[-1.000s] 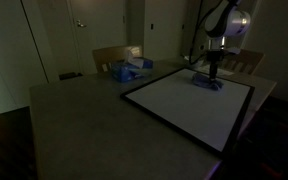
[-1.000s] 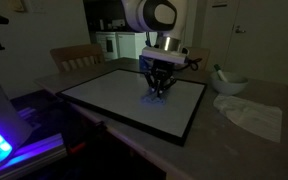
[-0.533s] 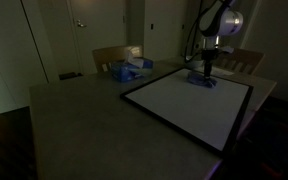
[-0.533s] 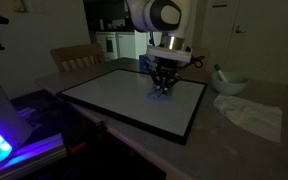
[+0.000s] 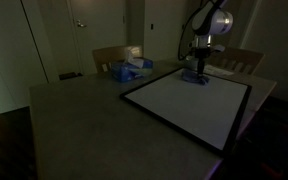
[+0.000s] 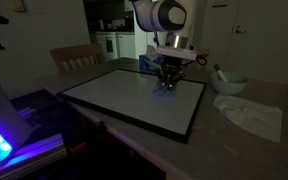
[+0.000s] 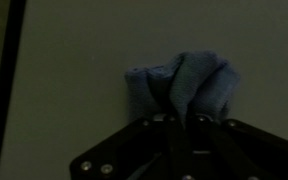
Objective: Use the cloth to wipe the whiteboard on the table
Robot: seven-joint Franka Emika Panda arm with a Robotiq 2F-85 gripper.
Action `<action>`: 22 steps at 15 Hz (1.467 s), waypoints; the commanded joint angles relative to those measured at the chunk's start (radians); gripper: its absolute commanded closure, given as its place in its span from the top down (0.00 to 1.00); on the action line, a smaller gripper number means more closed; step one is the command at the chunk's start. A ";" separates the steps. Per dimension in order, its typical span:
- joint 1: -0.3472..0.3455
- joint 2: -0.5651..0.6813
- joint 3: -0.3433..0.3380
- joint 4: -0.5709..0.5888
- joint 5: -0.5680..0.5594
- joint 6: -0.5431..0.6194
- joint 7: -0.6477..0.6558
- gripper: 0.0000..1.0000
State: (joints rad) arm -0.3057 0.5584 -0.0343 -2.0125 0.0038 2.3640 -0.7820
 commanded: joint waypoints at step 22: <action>0.021 0.078 0.052 0.149 0.004 -0.024 0.029 0.09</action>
State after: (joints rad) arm -0.2852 0.6356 0.0182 -1.8662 0.0079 2.3430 -0.7533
